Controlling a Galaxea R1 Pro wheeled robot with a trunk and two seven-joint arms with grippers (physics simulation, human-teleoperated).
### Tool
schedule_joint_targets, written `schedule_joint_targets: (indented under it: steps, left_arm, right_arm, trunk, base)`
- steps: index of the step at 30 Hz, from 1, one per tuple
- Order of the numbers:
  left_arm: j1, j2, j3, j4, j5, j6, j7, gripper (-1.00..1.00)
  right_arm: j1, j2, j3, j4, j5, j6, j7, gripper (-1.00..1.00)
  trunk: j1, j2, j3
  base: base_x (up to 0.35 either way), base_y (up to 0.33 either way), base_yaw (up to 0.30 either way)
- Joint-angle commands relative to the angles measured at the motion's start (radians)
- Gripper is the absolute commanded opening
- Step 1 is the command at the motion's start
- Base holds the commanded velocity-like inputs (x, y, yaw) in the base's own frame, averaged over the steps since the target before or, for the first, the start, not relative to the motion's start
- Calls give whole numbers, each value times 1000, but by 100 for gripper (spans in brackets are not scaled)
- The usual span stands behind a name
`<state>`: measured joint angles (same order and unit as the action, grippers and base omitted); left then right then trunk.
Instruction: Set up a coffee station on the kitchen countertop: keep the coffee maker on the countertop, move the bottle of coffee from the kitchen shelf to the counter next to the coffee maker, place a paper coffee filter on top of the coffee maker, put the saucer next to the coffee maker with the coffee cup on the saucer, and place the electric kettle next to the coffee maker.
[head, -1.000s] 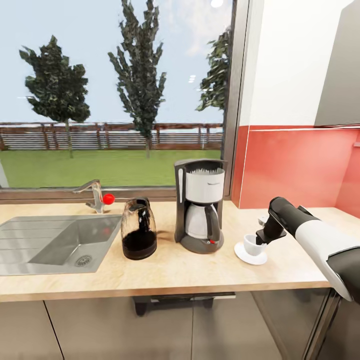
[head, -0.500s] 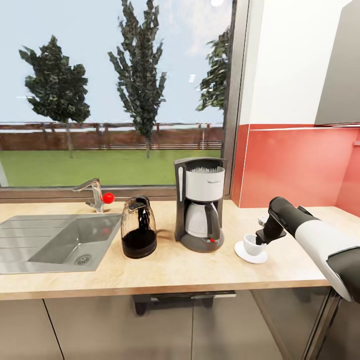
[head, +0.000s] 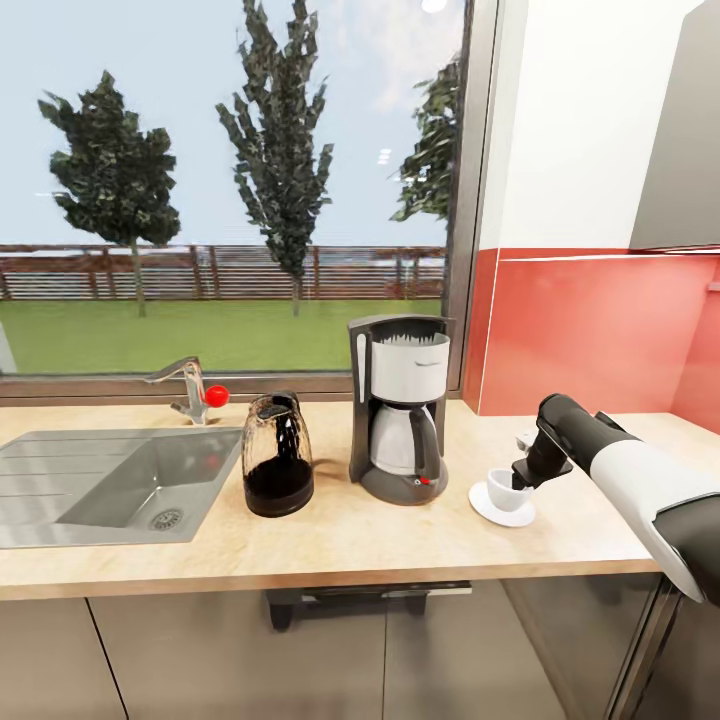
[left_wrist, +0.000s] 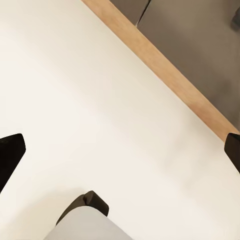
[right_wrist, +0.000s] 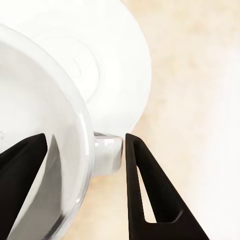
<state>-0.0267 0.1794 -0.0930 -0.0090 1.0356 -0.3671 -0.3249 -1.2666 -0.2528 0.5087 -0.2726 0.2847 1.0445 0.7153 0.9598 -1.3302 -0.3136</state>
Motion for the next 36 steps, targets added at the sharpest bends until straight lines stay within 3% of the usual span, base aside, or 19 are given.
schedule_joint_targets:
  steps: [1,21,36]
  left_arm:
    - [-1,0,-9,1,11,-2,-5,100]
    - [-1,-1,-11,1,9,-1,-3,100]
    - [-1,-1,-11,1,8,0,-3,100]
  right_arm:
    - [0,-1,1,-2,9,3,12,-100]
    - [0,-2,1,-2,10,3,12,-100]
    - [0,-2,0,-2,10,3,12,-100]
  trunk:
    - [0,-1,-1]
    - [0,-1,-1]
    - [58,-106,-48]
  base:
    - [0,0,0]
    - [45,0,0]
    - [0,0,0]
